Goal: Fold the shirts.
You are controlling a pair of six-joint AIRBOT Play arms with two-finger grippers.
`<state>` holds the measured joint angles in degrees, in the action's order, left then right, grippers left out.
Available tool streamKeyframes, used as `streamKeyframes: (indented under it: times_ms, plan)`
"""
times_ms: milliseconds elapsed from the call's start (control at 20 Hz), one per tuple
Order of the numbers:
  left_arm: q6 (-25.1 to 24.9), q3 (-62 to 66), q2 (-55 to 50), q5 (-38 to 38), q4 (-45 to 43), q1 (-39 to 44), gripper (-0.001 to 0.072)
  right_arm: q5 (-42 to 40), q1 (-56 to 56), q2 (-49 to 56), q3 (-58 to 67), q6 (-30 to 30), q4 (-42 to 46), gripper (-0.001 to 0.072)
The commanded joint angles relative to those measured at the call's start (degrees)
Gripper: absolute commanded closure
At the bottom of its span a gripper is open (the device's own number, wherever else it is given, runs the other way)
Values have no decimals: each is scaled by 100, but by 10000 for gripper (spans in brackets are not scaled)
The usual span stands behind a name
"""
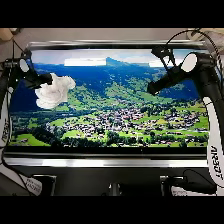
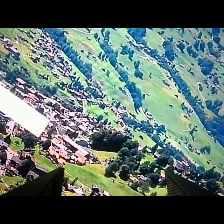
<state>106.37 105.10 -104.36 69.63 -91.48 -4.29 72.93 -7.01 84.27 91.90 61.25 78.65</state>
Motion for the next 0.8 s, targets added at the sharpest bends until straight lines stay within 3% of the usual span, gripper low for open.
streamKeyframes:
  times_ms: [0,150,200,250,400,550,750]
  plan:
    - [24,450,-935,581,1113,-575,111,343,2,17,-2,-111,0,30]
    - [-9,452,-1165,490,1244,-549,132,225,2,11,0,-389,28,28]
    - [-9,452,-1185,525,1252,-522,311,166,2,0,0,-411,28,28]
    - [-52,457,-1154,601,1386,-492,658,83,2,-17,2,-415,42,28]
    - [-975,852,-721,579,1996,-400,682,-157,2,-267,114,-719,433,30]
    - [-1827,1467,431,345,2465,-103,682,-448,2,-870,557,-730,1434,30]
    - [-1958,1294,2852,-857,2911,767,681,-752,2,-2015,1185,-496,2192,30]
